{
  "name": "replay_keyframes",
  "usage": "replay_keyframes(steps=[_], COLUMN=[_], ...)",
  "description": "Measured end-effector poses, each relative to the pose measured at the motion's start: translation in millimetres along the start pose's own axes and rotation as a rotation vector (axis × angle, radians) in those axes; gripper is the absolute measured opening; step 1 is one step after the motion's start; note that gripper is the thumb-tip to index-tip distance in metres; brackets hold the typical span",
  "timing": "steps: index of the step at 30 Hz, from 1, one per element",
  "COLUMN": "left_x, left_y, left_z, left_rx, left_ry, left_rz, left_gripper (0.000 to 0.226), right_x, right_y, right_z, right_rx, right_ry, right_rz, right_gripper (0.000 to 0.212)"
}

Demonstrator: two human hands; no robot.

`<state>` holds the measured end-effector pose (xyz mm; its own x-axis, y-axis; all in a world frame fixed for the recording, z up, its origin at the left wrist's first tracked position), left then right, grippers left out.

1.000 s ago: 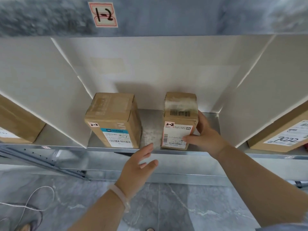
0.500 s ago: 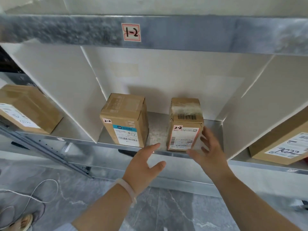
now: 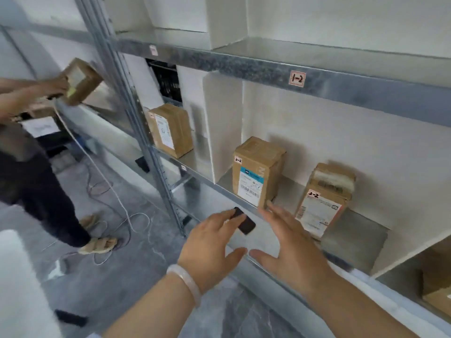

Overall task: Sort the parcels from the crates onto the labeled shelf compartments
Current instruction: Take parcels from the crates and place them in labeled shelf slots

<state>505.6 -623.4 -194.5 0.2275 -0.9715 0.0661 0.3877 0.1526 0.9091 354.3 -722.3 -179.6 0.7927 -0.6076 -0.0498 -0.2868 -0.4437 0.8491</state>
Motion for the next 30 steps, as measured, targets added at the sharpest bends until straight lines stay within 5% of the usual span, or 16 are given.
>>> replay_keyframes(steps=[15, 30], left_x=[-271.4, -587.3], left_y=[142.0, 215.8], left_z=[-94.3, -201.1], left_rx=[0.324, 0.366], left_ry=[0.581, 0.966], left_rz=[0.431, 0.479], left_gripper=[0.065, 0.07], right_x=[-1.8, -109.8], right_y=[-93.8, -265.2], right_z=[-261.4, -549.6], right_rx=[-0.1, -0.019], right_ry=[0.74, 1.045], right_rz=[-0.212, -0.417], right_gripper=[0.093, 0.084])
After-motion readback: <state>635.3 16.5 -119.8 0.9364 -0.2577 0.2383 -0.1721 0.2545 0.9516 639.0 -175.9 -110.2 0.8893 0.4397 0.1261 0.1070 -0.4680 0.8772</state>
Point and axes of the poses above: each hand's wrist, its own x-axis towards the middle knuckle, its own y-axis out of the back of the hand, z = x × y, the point moved 4 cm from there along x, towards the middle knuckle, and after that the axes turned 7 degrees about -z, right-handed, at the moved point
